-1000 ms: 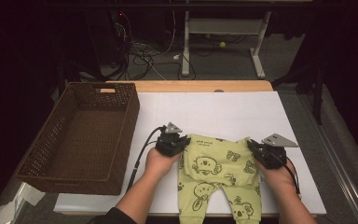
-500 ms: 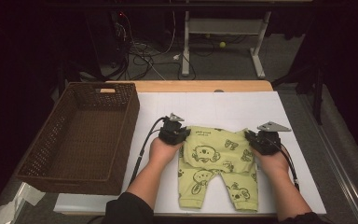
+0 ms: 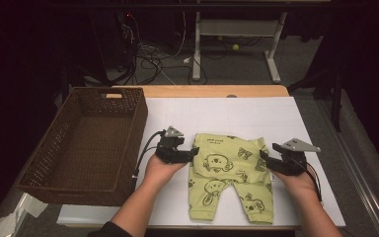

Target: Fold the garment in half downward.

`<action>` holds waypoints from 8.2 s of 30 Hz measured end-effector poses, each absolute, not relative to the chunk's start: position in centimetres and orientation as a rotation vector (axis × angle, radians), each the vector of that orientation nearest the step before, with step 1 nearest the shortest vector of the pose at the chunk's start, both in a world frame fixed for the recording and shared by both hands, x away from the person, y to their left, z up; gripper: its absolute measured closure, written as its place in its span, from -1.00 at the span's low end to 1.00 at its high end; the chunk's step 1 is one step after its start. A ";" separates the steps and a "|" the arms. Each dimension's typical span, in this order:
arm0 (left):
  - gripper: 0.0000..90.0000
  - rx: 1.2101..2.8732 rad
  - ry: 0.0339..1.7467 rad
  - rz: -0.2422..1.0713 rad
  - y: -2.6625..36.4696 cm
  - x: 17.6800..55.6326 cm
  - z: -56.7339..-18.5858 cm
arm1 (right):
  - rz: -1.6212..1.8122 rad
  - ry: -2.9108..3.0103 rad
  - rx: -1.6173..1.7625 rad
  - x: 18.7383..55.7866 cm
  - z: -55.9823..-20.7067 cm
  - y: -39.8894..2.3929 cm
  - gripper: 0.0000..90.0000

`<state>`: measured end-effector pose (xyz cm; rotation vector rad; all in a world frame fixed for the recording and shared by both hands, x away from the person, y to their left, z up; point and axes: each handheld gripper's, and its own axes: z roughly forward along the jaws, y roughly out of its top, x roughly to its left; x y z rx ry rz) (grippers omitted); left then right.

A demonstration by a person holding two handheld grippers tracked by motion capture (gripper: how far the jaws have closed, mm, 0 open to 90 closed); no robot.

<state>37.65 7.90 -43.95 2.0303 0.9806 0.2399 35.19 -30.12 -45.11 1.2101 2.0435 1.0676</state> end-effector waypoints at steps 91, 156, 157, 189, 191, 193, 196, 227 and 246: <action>-0.97 2.074 0.807 0.190 8.2 30.2 -46.4 | 1.129 2.541 0.736 21.9 -45.4 -22.1 0.29; 0.85 2.168 0.669 0.301 7.7 26.4 -44.4 | 1.103 2.217 0.947 22.0 -43.8 -28.8 0.92; 0.85 2.171 0.666 0.295 7.8 26.1 -44.4 | 1.102 2.226 0.941 21.7 -43.9 -28.8 0.92; 0.84 2.259 0.637 0.189 7.9 23.0 -45.6 | 1.052 2.344 0.918 18.5 -45.2 -28.9 0.92; 0.84 2.255 0.637 0.190 7.9 23.0 -45.5 | 1.046 2.348 0.912 18.5 -45.2 -28.9 0.92; 0.84 2.253 0.638 0.186 7.9 22.9 -45.5 | 1.044 2.351 0.909 18.6 -45.2 -28.9 0.92; 0.84 2.254 0.642 0.182 7.9 22.9 -45.6 | 1.045 2.352 0.910 18.5 -45.2 -28.9 0.89; -0.76 2.137 0.809 0.108 8.6 26.1 -45.6 | 1.197 2.183 1.087 21.0 -45.1 -29.5 -0.33; -1.00 2.108 0.914 0.112 6.8 31.9 -45.7 | 1.145 2.123 1.188 26.1 -45.3 -29.5 -1.00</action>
